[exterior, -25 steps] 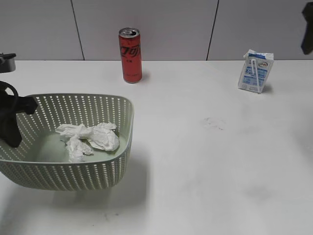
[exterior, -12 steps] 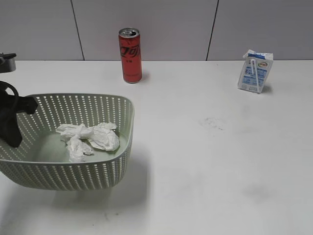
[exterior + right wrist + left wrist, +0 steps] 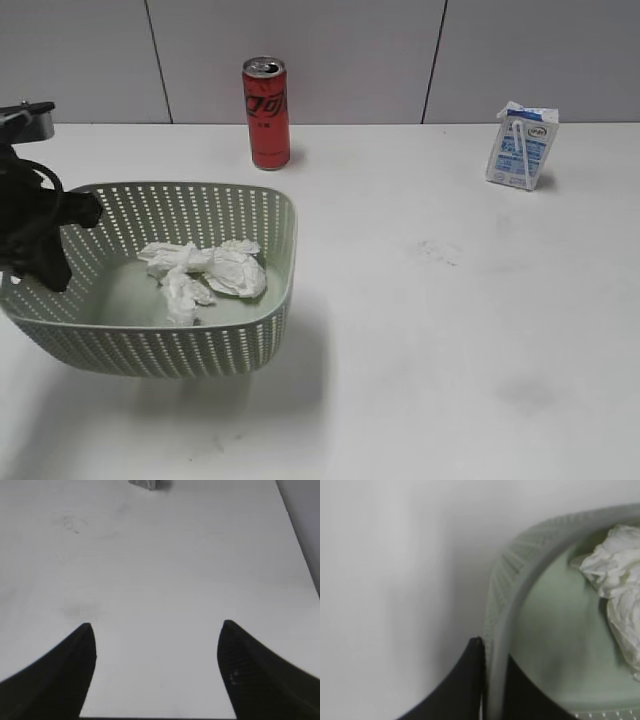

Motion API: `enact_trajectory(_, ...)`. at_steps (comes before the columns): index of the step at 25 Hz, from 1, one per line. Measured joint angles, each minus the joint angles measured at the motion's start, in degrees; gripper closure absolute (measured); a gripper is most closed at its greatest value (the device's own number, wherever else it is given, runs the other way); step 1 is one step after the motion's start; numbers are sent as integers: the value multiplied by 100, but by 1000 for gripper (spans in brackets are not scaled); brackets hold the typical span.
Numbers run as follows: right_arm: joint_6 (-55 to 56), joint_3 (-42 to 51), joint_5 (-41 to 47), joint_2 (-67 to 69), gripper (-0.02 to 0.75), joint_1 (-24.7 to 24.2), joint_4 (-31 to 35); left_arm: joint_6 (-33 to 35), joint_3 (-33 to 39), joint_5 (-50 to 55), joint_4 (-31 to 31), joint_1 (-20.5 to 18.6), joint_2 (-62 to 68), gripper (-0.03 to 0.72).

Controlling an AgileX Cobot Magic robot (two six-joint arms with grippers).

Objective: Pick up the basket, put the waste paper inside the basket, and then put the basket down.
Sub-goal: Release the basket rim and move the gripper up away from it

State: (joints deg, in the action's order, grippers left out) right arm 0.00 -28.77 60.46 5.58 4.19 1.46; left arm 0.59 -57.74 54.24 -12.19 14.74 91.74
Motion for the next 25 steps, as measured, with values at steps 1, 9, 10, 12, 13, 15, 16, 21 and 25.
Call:
enact_trajectory(1, 0, 4, -5, -161, 167, 0, 0, -59, 0, -67, -18, 59, 0, 683)
enact_trajectory(9, -38, 11, -14, -581, 167, 0, -4, -428, -361, -521, -162, 559, 347, 683)
enact_trajectory(10, -38, 11, -14, -581, 167, 0, -4, -485, -447, -612, -169, 602, 453, 683)
enact_trajectory(12, -38, 11, -14, -581, 167, 0, -4, -551, -641, -778, -197, 685, 728, 683)
enact_trajectory(13, -38, 11, -14, -581, 167, 0, -4, -563, -738, -861, -223, 711, 885, 683)
enact_trajectory(15, -38, 11, -14, -581, 167, 0, -4, -592, -914, -954, -288, 731, 1194, 683)
enact_trajectory(16, -44, 11, -14, -581, 167, 0, -4, -593, -1006, -980, -323, 731, 1364, 683)
enact_trajectory(21, -45, 11, -14, -581, 167, 0, -4, -597, -1315, -1005, -383, 731, 1922, 671)
enact_trajectory(25, -50, 11, -14, -581, 168, 0, -4, -597, -1374, -1031, -395, 742, 1980, 513)
